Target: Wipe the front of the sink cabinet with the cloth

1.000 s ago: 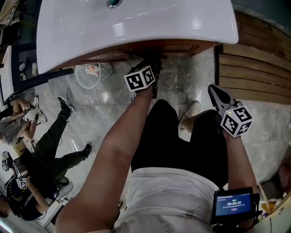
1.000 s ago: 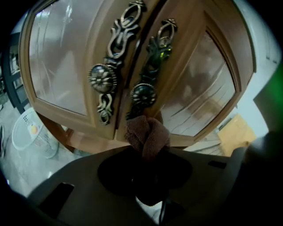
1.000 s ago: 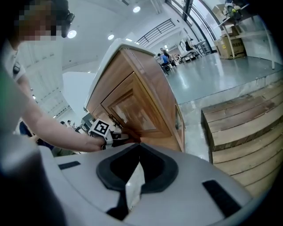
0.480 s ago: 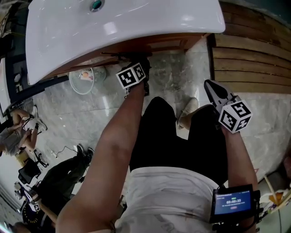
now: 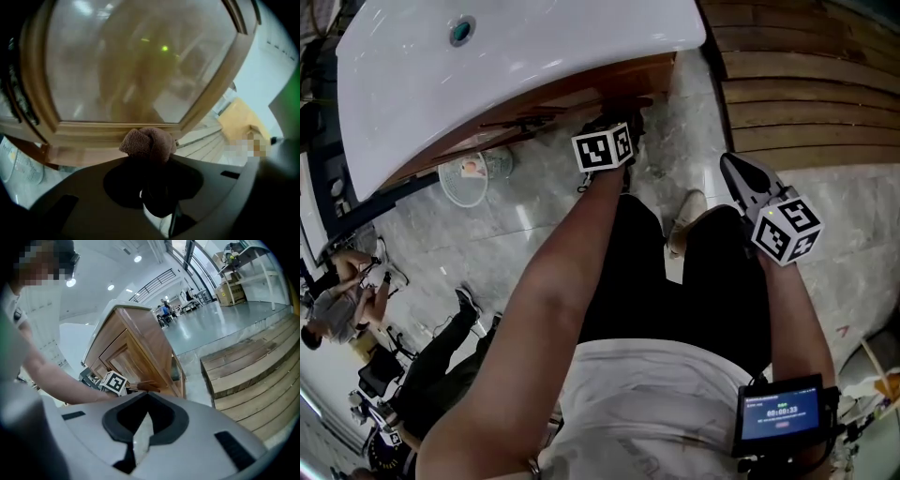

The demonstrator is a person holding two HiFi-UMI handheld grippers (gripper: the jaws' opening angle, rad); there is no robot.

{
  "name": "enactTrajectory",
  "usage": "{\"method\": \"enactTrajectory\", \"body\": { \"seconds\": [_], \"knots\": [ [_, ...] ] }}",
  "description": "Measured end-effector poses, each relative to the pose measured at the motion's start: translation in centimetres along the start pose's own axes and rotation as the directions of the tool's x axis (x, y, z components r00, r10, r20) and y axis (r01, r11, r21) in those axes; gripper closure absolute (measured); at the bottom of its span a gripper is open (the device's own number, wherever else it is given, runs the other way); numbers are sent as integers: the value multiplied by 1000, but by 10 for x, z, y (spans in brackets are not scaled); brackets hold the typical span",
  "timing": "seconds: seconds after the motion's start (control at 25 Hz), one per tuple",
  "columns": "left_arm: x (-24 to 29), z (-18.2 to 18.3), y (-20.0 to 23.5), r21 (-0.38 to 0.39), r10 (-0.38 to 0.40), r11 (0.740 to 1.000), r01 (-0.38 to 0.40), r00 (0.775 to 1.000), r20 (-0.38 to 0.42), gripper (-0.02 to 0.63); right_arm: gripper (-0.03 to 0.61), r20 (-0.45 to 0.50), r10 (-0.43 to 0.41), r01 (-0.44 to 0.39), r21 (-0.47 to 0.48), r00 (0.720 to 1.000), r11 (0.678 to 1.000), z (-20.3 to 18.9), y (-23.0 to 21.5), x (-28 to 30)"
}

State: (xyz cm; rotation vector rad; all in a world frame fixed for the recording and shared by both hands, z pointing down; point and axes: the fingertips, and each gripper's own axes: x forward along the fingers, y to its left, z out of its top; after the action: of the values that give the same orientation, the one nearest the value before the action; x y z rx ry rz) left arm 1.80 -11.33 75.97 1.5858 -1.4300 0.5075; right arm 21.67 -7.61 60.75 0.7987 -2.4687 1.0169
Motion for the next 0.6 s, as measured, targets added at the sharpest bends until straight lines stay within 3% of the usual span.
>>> {"method": "enactTrajectory", "body": {
  "seconds": [0.24, 0.44, 0.6],
  "knots": [
    [7, 16, -50, 79, -101, 992, 101, 995, -12, 508, 565, 23, -14, 14, 22, 1000, 1000, -3, 0, -4],
    [-4, 35, -83, 12, -123, 992, 123, 992, 12, 508, 565, -4, -5, 5, 49, 1000, 999, 1, 6, -17],
    [-30, 54, -106, 31, -178, 984, 176, 982, 68, 508, 565, 0, 11, -11, 47, 1000, 999, 15, 15, -27]
  ]
}}
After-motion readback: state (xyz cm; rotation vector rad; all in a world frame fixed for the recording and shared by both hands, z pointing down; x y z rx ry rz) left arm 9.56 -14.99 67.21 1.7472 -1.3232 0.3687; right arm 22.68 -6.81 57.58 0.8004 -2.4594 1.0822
